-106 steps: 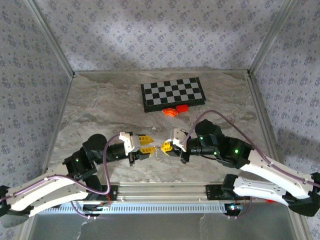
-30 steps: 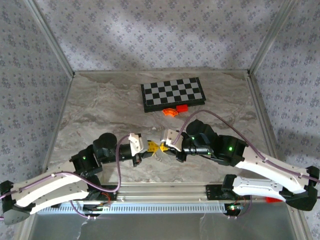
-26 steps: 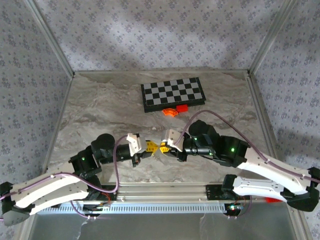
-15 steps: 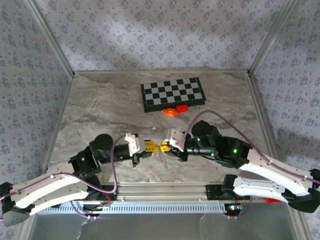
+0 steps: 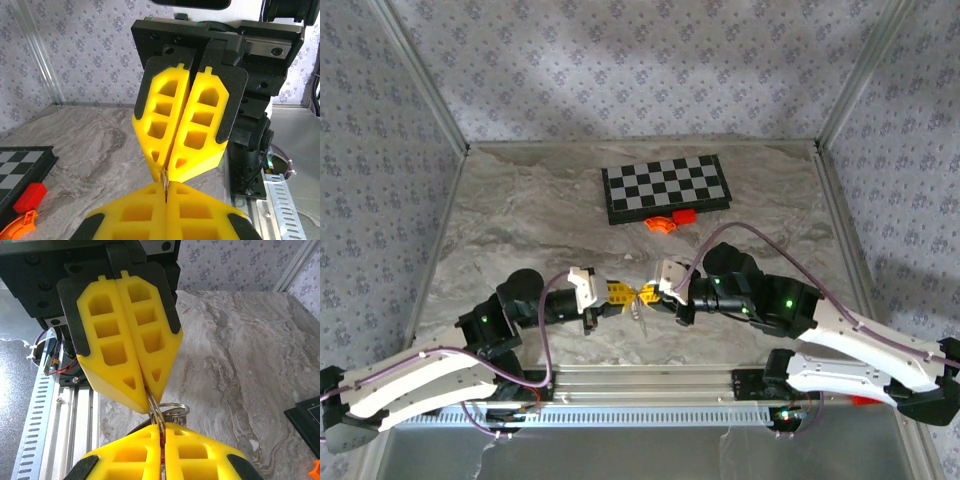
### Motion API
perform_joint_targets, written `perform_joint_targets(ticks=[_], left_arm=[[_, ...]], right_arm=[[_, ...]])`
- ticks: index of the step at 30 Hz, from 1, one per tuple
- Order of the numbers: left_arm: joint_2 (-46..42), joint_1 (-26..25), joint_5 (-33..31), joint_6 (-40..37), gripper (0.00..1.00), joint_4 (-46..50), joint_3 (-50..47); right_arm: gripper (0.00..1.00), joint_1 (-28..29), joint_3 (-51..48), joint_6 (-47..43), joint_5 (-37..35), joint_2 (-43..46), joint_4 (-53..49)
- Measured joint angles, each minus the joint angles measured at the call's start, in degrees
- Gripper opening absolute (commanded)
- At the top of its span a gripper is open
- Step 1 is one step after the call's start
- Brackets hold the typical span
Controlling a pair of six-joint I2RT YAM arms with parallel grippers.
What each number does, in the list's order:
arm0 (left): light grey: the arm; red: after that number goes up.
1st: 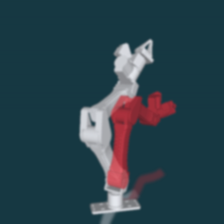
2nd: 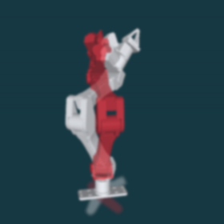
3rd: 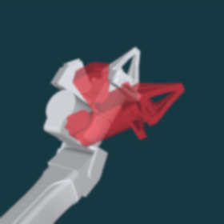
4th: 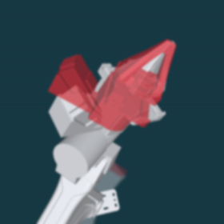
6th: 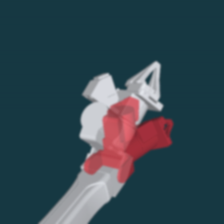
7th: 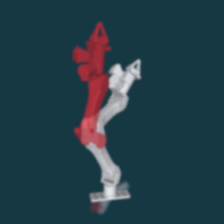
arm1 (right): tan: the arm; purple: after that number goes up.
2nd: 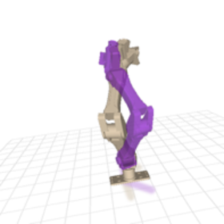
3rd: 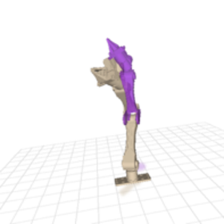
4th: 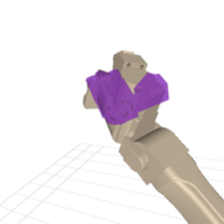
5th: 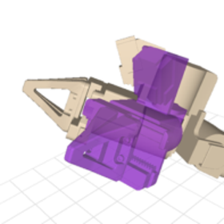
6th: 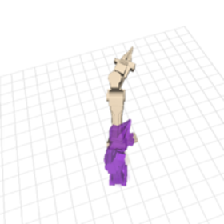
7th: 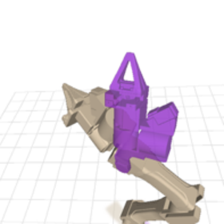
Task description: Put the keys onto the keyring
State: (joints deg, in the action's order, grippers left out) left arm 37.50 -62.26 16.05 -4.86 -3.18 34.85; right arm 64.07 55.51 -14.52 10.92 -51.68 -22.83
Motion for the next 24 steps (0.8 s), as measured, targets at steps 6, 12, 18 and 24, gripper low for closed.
perform_joint_targets(ticks=[6,12,18,24], left_arm=[[-0.70,0.00,0.00,-0.02,0.00,0.07,-0.48],[-0.76,0.00,-0.02,-0.02,0.00,0.07,-0.50],[-0.76,0.00,0.02,-0.02,0.00,0.13,-0.50],[-0.83,0.00,0.00,-0.02,0.00,0.13,-0.50]], right_arm=[[0.07,-0.07,-0.52,0.09,0.66,0.04,0.61],[0.10,-0.70,-0.70,0.11,1.42,0.07,0.79],[0.08,-1.29,-1.31,0.11,1.42,0.07,0.70],[0.05,-1.49,-1.51,0.13,1.36,0.07,0.55]])
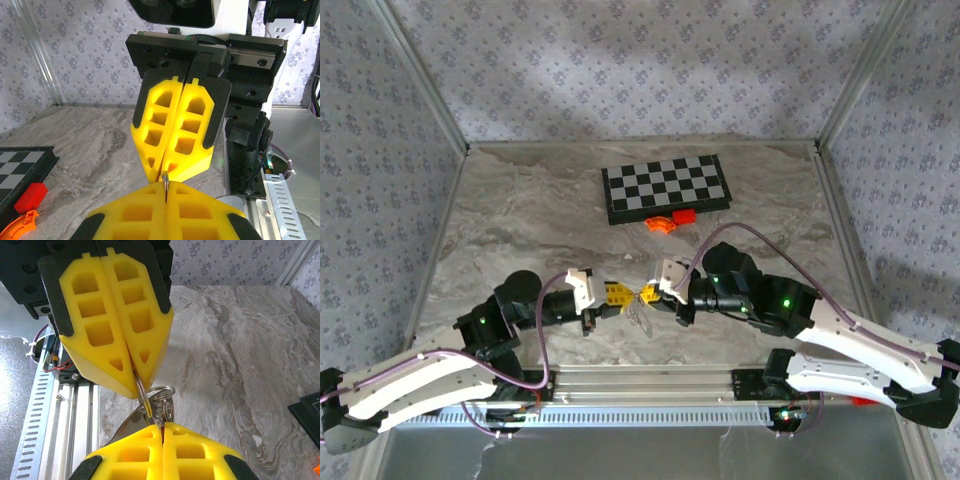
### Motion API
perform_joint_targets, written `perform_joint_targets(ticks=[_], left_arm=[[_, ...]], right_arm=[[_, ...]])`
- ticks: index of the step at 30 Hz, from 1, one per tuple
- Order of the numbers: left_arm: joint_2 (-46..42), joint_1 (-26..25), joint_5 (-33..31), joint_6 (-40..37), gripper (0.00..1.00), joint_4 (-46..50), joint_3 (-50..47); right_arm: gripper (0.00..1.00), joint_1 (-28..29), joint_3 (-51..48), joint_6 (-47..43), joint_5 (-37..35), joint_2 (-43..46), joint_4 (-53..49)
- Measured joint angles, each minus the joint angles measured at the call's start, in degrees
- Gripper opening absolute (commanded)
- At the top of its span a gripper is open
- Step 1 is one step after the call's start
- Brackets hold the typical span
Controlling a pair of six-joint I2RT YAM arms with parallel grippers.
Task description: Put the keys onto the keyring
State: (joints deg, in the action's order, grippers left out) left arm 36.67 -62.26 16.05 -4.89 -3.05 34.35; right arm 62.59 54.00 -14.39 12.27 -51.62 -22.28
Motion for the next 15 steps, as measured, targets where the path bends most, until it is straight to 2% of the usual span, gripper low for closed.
perform_joint_targets(ticks=[4,11,15], left_arm=[[0.00,0.00,0.02,0.00,0.00,0.00,-0.02],[-0.26,0.00,0.57,0.00,0.00,-0.70,-0.02],[-0.70,0.00,1.09,0.02,0.00,-1.20,-0.02]], right_arm=[[0.07,0.00,-0.33,0.00,0.15,0.00,0.09],[0.29,-0.37,-0.72,0.17,0.13,0.02,0.02],[0.39,-0.46,-2.73,0.92,0.66,1.81,0.50]])
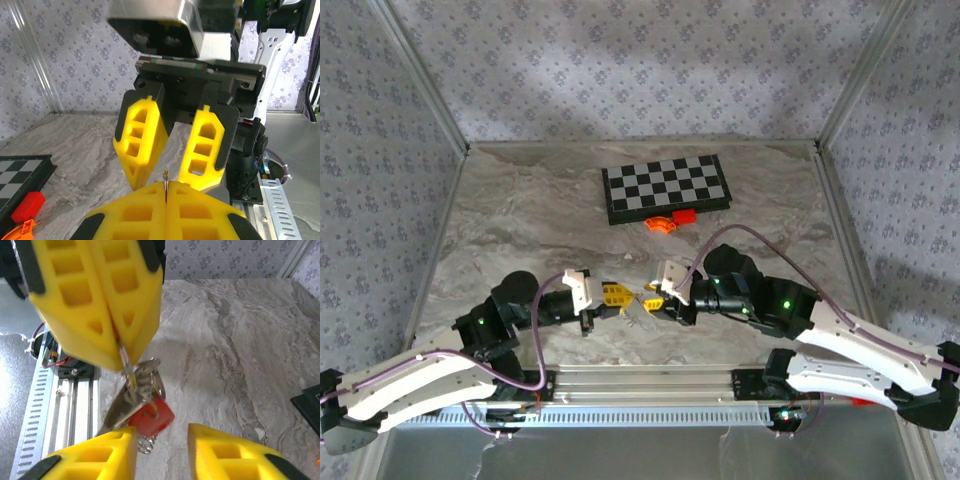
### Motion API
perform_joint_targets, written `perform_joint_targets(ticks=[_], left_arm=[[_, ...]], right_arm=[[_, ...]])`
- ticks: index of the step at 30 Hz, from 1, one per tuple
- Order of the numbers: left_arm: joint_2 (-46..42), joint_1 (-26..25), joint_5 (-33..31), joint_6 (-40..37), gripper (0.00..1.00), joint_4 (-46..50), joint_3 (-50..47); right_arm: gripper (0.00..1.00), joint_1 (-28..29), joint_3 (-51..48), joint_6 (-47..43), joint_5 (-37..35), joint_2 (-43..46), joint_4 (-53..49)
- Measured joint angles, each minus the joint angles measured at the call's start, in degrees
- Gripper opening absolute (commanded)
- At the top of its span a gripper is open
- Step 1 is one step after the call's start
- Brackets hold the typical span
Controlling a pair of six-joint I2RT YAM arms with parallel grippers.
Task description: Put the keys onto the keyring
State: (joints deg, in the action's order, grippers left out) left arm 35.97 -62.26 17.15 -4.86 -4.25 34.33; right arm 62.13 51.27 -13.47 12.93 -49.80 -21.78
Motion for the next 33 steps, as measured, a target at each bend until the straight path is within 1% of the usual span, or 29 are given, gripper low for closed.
perform_joint_targets(ticks=[4,12,19,27,33], left_arm=[[-0.39,0.00,0.22,0.07,0.00,-0.72,0.00],[-0.72,0.00,0.44,1.09,0.00,-2.71,-0.39],[-0.72,0.00,0.44,1.92,0.00,-3.37,-1.07],[-0.72,0.00,0.46,2.40,0.00,-3.39,-1.07],[-0.70,0.00,0.79,2.58,0.00,-3.52,-1.07]], right_arm=[[0.41,0.00,-2.40,1.14,1.27,2.19,1.77],[0.42,0.28,-6.38,4.11,3.93,3.19,7.93],[0.36,0.87,-8.79,6.32,4.72,3.21,13.92],[0.32,1.03,-9.31,7.10,4.61,3.21,16.87],[0.27,1.03,-9.44,7.32,4.00,2.60,17.84]])
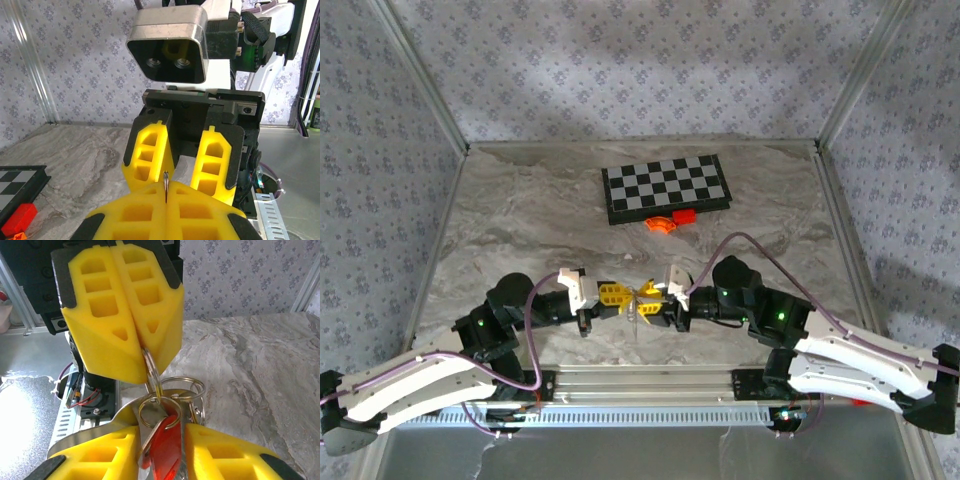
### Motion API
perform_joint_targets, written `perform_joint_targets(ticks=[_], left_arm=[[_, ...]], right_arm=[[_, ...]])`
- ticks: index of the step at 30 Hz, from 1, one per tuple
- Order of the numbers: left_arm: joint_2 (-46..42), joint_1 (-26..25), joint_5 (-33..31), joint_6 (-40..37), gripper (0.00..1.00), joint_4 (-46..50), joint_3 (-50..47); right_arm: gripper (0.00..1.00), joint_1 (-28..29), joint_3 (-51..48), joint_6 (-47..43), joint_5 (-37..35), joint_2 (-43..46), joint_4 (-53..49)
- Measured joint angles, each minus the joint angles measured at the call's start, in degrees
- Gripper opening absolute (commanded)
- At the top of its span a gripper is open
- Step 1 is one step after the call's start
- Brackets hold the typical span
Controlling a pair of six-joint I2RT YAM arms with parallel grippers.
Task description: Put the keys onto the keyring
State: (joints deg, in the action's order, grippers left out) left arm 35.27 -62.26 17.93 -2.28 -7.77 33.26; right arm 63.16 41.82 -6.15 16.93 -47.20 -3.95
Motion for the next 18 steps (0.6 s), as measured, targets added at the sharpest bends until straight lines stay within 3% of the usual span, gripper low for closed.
perform_joint_targets(ticks=[3,11,18], left_arm=[[0.00,0.00,0.26,0.00,0.00,0.00,0.00],[-0.04,0.00,0.28,0.00,0.00,0.04,-0.07],[-0.04,0.00,0.22,-0.02,0.00,0.22,-0.09]], right_arm=[[0.24,0.00,-0.02,0.02,-0.26,-0.57,0.15],[0.04,0.00,-0.35,0.44,-1.14,-0.96,0.96],[0.00,-0.02,-0.44,0.13,-1.73,0.13,0.96]])
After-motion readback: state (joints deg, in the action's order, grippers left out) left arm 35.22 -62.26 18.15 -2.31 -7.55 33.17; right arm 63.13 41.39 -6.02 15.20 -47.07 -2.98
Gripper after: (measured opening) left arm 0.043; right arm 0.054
